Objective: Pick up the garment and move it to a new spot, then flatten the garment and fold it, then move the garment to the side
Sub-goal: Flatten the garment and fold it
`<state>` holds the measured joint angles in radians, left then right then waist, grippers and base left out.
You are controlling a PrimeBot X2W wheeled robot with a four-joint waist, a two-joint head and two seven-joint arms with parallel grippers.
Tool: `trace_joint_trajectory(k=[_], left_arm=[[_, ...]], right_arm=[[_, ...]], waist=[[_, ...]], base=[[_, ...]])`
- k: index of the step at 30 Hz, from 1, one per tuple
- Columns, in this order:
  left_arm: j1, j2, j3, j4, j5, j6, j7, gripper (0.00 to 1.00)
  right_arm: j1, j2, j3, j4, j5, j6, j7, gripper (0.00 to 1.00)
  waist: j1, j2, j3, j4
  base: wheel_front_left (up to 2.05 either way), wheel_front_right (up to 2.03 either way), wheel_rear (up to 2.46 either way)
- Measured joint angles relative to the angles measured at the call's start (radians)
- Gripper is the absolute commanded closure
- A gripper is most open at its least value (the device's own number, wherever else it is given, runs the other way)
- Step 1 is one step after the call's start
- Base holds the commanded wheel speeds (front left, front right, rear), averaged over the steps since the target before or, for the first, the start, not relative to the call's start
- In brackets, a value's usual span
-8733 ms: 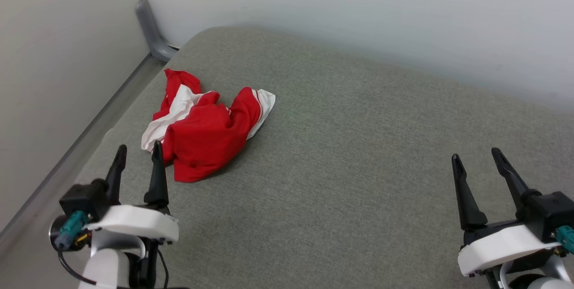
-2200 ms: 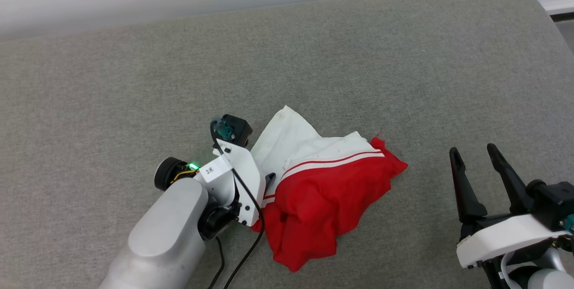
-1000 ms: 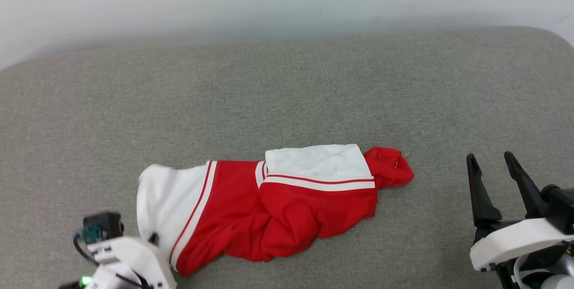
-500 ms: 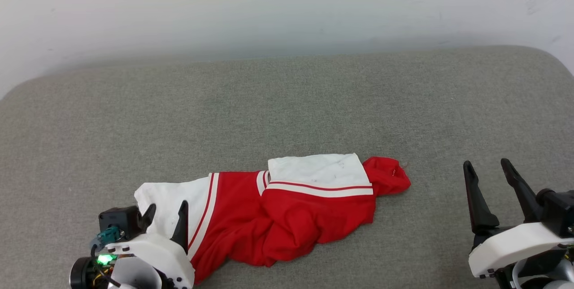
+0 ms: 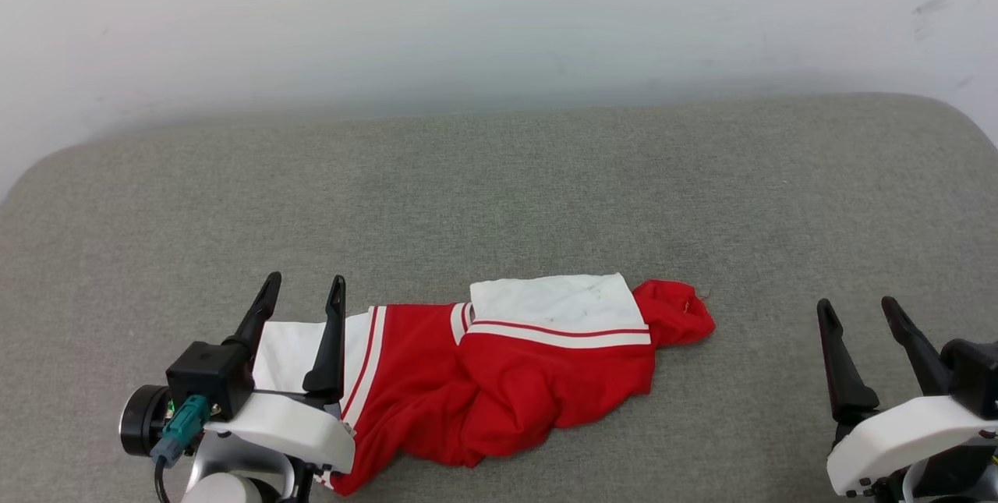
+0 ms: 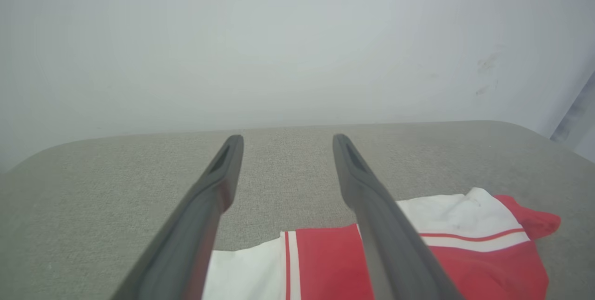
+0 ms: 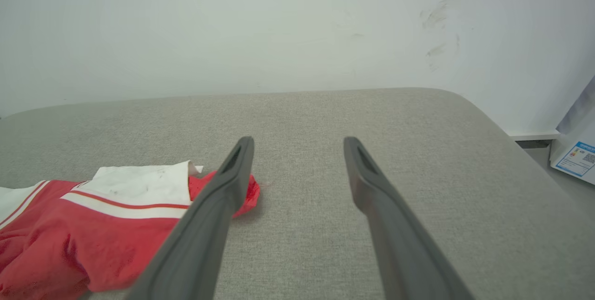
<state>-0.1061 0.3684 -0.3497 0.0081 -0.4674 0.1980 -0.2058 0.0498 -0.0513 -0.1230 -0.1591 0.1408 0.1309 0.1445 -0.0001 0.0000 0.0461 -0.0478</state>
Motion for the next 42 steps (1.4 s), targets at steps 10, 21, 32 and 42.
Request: trace_joint_trajectory(k=[10, 21, 32, 42], left_arm=[[0.008, -0.003, -0.019, -0.075, 0.02, 0.018, 0.0, 0.0], [-0.051, -0.038, -0.044, -0.079, 0.026, -0.002, -0.022, 0.0], [-0.098, -0.082, -0.061, -0.016, 0.024, -0.028, -0.044, 0.0], [-0.1, -0.093, -0.044, 0.012, 0.023, -0.031, -0.053, 0.0]], right_arm=[[-0.053, 0.0, 0.008, 0.156, 0.065, 0.0, 0.204, 0.0], [-0.327, -0.085, 0.177, 0.333, 0.191, 0.0, 0.448, 0.0], [-0.496, -0.137, 0.321, 0.504, 0.261, 0.0, 0.56, 0.0], [-0.544, -0.181, 0.414, 0.475, 0.315, 0.0, 0.444, 1.0]], waist=[[0.0, 0.0, 0.015, 0.051], [0.0002, 0.0, 0.093, 0.138], [0.0002, 0.0, 0.169, 0.211], [0.0002, 0.0, 0.155, 0.197]], base=[[0.0, 0.0, 0.0], [0.0, 0.0, 0.0], [0.0, 0.0, 0.0], [0.0, 0.0, 0.0]])
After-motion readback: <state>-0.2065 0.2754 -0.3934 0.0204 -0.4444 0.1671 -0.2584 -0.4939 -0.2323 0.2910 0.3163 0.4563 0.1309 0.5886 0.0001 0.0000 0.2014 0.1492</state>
